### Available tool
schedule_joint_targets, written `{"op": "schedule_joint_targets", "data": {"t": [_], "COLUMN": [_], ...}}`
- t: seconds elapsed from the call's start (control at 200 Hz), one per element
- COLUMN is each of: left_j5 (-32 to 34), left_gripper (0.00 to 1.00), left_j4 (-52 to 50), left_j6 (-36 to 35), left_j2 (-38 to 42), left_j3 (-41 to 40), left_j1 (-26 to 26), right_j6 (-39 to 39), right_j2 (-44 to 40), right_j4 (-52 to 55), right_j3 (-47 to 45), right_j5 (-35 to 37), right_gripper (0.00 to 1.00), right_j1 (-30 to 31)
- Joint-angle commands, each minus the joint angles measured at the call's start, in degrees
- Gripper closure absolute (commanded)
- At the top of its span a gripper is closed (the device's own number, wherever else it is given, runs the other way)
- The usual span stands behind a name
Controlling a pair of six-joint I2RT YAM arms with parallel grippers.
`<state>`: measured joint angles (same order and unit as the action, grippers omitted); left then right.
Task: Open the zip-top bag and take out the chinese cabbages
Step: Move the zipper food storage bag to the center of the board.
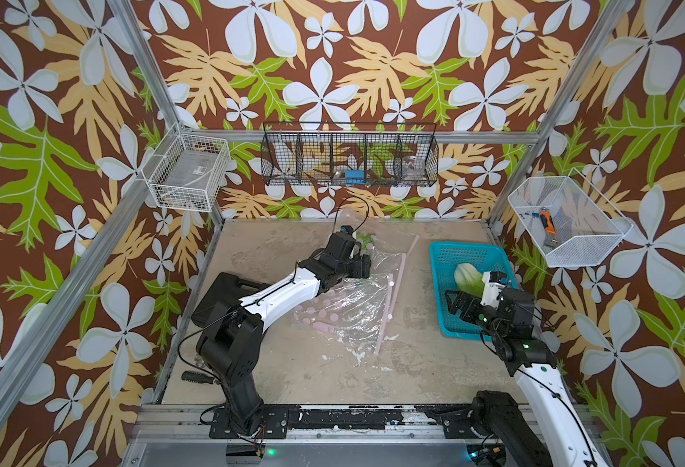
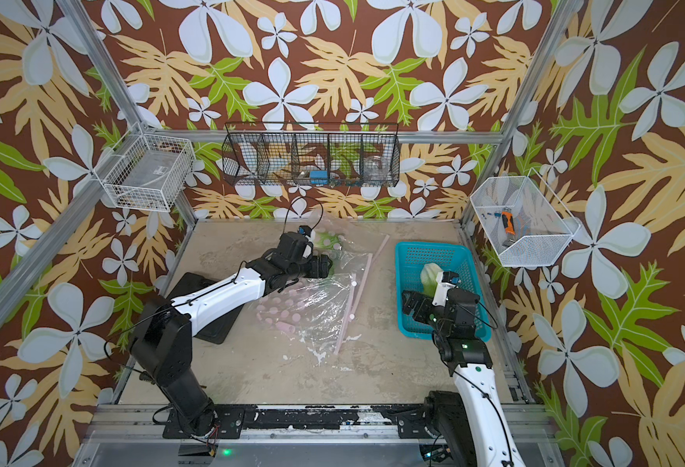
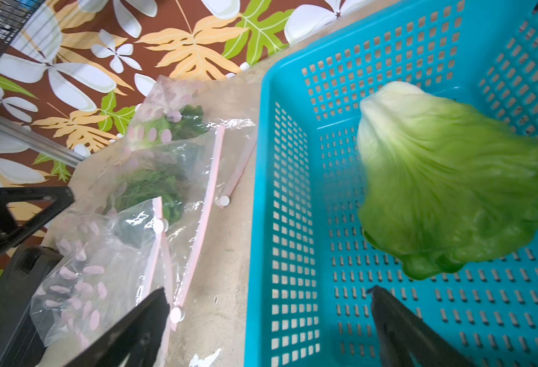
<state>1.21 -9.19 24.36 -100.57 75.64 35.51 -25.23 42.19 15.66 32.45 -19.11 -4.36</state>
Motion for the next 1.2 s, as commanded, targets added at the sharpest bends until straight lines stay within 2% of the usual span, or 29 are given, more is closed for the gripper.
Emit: {"op": "schedule_joint_targets", "data": {"t": [0.0, 0.185, 0.24, 0.295, 0.415, 0.746, 0.956, 1.196], "left_j5": [-2.3, -3.9, -3.3, -2.6, -1.5, -1.3, -1.5, 0.1], "left_gripper": [0.18, 0.18, 0.08, 0.05, 0.04, 0.05, 0.05, 0.06], "left_j4": [2.2, 6.4, 6.6, 6.6, 7.0, 12.0, 14.3, 12.4], "left_j6": [3.8, 8.5, 9.0, 9.5, 11.2, 16.5, 19.3, 20.1], "left_j2": [-0.4, 3.7, 4.9, 5.8, 7.7, 11.2, 10.9, 11.5], "left_j3": [-1.6, -10.7, -12.6, -14.3, -17.5, -28.0, -31.4, -28.2], "left_j1": [0.0, 1.9, 3.0, 4.1, 6.5, 10.7, 13.0, 16.0], "right_j6": [1.2, 0.6, 0.8, 0.6, 0.7, 0.7, 0.9, 1.3], "right_j2": [-0.8, -0.8, -0.9, -1.0, -0.9, -0.4, -1.4, -1.6], "right_j4": [0.9, -1.2, -2.4, -3.5, -4.6, -5.0, -3.8, -2.6], "right_j3": [0.9, 0.9, 0.7, 0.6, 1.0, 1.3, 1.2, 1.7], "right_j5": [-0.8, -4.7, -7.0, -8.5, -8.1, -8.5, -8.1, -9.5], "right_gripper": [0.00, 0.04, 0.04, 0.05, 0.05, 0.07, 0.07, 0.08], "right_j1": [0.4, 0.6, 1.0, 1.7, 3.6, 4.5, 4.5, 4.6]}}
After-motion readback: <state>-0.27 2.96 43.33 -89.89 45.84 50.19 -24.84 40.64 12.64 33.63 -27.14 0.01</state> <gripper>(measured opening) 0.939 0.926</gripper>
